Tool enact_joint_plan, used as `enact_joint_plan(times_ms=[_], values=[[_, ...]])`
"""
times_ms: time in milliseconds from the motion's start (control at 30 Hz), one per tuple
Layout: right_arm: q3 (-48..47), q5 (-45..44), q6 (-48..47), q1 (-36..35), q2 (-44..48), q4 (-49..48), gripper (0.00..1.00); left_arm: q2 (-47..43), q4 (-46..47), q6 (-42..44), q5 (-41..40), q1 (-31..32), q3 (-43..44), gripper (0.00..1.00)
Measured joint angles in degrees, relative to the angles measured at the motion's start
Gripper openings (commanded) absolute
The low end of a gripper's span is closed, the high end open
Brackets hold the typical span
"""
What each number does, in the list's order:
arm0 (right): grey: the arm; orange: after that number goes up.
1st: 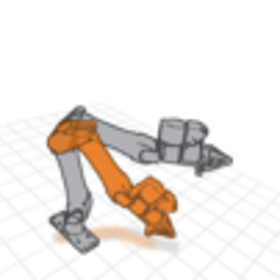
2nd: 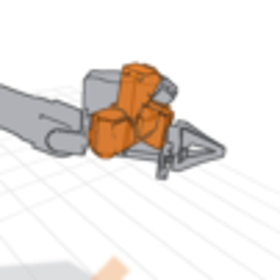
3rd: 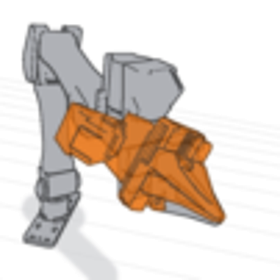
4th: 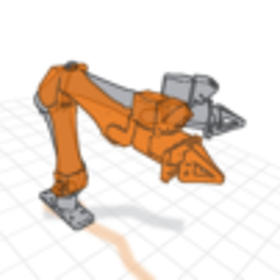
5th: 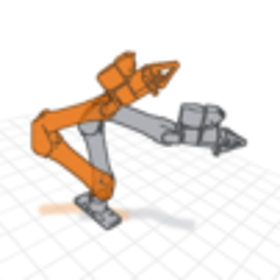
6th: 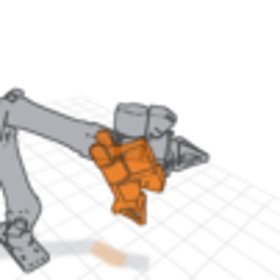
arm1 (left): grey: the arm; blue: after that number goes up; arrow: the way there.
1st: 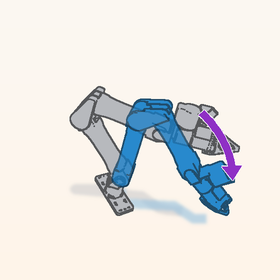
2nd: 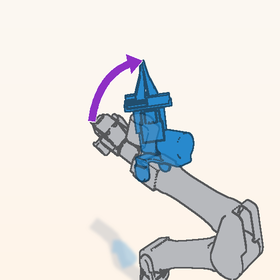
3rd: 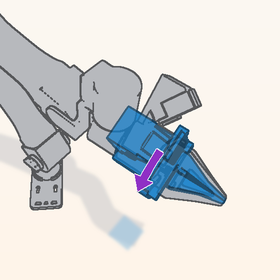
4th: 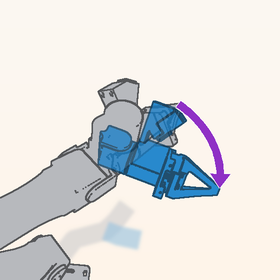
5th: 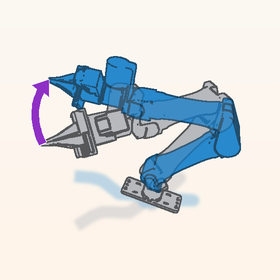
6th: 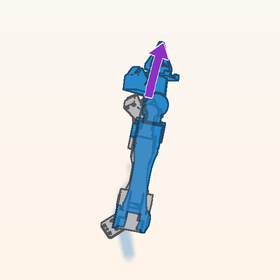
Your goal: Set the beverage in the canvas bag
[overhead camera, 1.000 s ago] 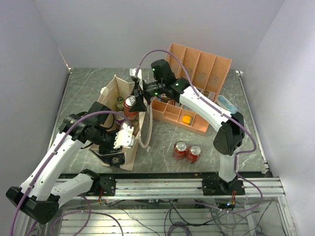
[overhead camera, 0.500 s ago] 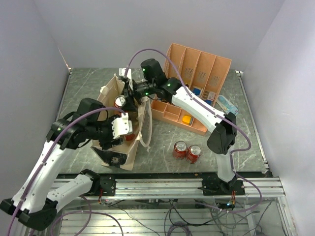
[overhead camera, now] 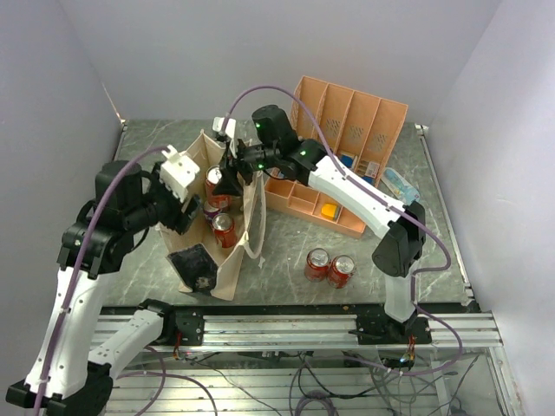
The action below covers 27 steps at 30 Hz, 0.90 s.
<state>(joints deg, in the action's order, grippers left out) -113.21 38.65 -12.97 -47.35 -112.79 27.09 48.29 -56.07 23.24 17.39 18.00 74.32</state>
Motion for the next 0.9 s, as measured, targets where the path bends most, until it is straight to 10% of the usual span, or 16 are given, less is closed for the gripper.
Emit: enact_joint_plan(times_ms=[500, 900], values=[[-4.13, 6.23, -4.92, -2.62, 0.11, 3.52, 0.0, 4.59, 6.12, -19.23, -1.99, -21.64, 6.78, 0.77], [-4.35, 10.23, -10.29, -5.11, -6.71, 7.13, 0.0, 6.82, 5.92, -24.26, 3.5, -23.1, 0.52, 0.64]])
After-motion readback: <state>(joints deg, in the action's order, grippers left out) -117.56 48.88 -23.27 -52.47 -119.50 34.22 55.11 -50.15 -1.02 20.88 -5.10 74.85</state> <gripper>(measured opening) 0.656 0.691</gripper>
